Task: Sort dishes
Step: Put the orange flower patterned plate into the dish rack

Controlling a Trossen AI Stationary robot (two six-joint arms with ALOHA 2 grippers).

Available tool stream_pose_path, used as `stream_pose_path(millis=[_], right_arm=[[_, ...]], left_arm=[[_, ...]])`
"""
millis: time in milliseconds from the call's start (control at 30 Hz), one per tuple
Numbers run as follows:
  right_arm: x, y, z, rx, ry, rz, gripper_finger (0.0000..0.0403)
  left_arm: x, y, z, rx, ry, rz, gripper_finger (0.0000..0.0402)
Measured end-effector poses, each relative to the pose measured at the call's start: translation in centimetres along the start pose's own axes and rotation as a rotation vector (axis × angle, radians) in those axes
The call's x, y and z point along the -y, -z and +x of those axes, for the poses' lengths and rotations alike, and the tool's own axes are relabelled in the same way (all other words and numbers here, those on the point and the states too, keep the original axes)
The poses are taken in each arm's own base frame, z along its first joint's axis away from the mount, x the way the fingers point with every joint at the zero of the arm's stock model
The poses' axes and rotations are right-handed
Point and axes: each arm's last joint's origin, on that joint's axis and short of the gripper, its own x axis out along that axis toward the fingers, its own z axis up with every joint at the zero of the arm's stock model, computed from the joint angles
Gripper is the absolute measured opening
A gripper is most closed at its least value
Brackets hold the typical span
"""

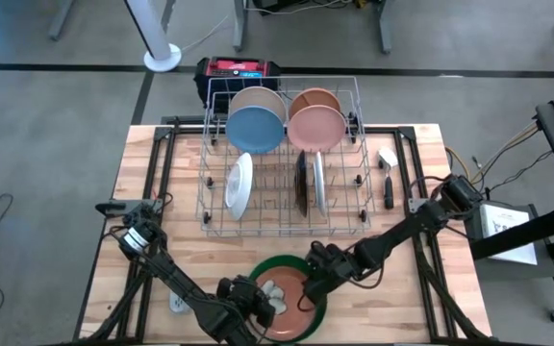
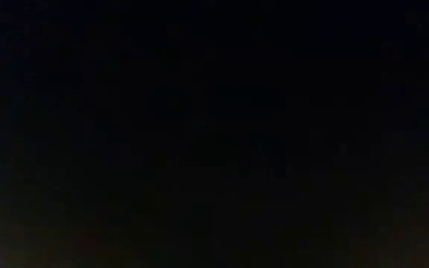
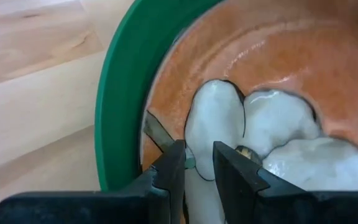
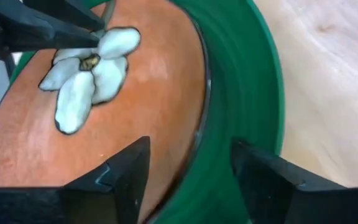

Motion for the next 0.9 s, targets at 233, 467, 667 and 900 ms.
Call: stream_pose_path(millis=[233, 467, 667, 900], right_arm=[[1.8, 0.1, 0.9, 0.022, -0.010, 0.062, 0.0151], [2.2, 0.2, 1.0, 0.018, -0.002, 0.047, 0.0110], [2.2, 0.3, 1.4, -0.008, -0.010, 0.026, 0.0107], [2.0, 0.3, 3.0, -0.041, -0.102, 0.045, 0.0147]], left_arm=[[0.2, -0.1, 0.1, 0.026, 0.019, -0.014, 0.0074], [0.2, -0.2, 0.1, 0.025, 0.016, -0.015, 0.0074], [0.2, -0.3, 0.2, 0.027, 0.012, -0.015, 0.0074], [0.2, -0.5, 0.5, 0.032, 0.006, -0.024, 0.0074]])
